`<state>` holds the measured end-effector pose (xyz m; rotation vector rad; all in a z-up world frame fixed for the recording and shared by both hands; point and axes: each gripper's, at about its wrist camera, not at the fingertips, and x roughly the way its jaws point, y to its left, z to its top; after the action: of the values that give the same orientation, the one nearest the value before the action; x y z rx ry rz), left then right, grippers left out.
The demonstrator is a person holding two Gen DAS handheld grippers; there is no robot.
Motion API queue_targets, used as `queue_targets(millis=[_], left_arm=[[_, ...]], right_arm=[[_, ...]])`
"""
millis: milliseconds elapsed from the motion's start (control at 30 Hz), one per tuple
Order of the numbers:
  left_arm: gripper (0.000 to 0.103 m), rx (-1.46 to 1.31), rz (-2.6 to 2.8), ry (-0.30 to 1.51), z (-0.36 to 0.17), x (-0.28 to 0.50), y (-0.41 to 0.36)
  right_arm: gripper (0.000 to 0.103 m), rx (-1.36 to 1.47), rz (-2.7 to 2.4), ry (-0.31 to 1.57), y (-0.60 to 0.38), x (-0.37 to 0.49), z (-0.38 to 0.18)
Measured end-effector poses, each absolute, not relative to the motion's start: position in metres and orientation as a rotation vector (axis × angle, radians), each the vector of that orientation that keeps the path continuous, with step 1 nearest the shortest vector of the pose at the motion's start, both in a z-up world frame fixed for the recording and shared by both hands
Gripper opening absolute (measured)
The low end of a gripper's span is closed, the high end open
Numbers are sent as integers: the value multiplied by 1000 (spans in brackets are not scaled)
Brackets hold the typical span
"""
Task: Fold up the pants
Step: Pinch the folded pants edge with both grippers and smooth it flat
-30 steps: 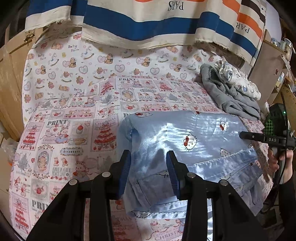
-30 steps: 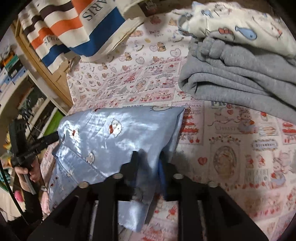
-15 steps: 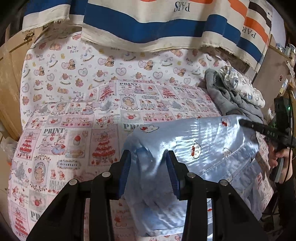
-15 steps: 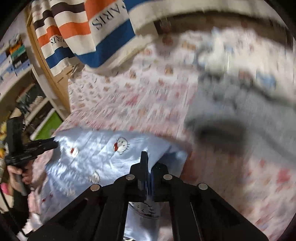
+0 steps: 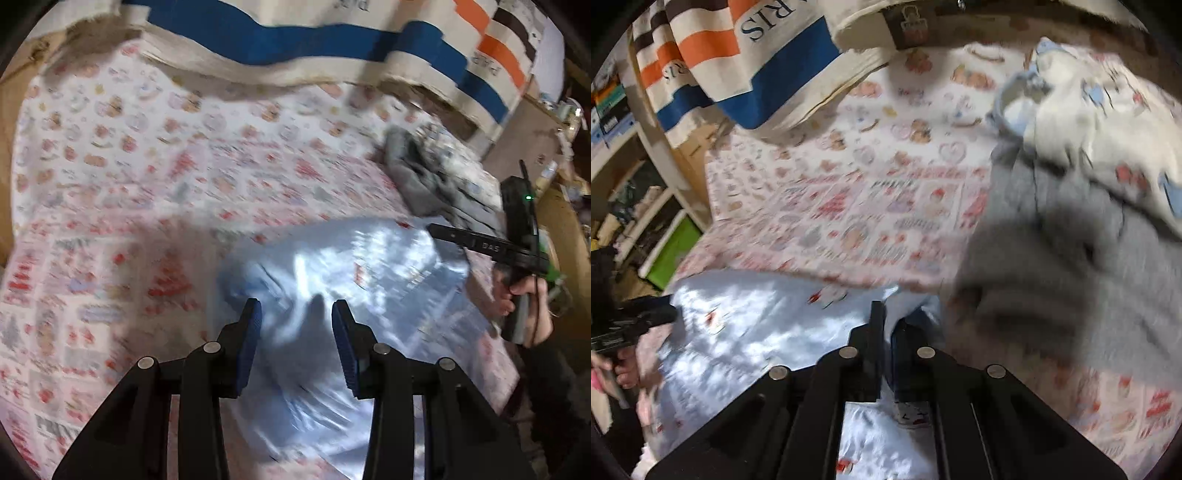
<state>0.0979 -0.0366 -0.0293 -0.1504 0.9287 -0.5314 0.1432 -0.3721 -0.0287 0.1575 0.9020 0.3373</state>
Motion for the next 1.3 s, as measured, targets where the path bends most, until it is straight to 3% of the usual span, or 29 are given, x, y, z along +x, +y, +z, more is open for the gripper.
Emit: queue_targets(millis=[100, 333, 367, 400, 433, 533, 800, 1100, 1300], left_arm=[[38, -101, -535, 937, -32, 84, -42], [36, -74, -505, 912, -40, 65, -45], [13, -73, -503, 895, -40, 63, -46], [1, -65, -497, 882, -39, 62, -47], [0, -56, -482, 866, -38, 61, -47], [0, -14, -441, 781, -22, 54, -48], [0, 1, -369, 699, 13, 51, -24], [1, 86, -341, 778, -29, 37, -30], [1, 138, -231, 699, -34, 18, -34]], right_arm=[[30, 180, 348, 896, -381, 122, -27], [32, 227, 377, 927, -398, 92, -38], [32, 218, 372, 927, -399, 90, -38], [22, 207, 367, 922, -398, 87, -39], [10, 200, 362, 914, -397, 84, -39], [6, 197, 354, 888, -394, 83, -32], [6, 201, 394, 903, -375, 67, -7], [6, 136, 328, 943, -376, 53, -31], [9, 131, 249, 808, -387, 23, -28]])
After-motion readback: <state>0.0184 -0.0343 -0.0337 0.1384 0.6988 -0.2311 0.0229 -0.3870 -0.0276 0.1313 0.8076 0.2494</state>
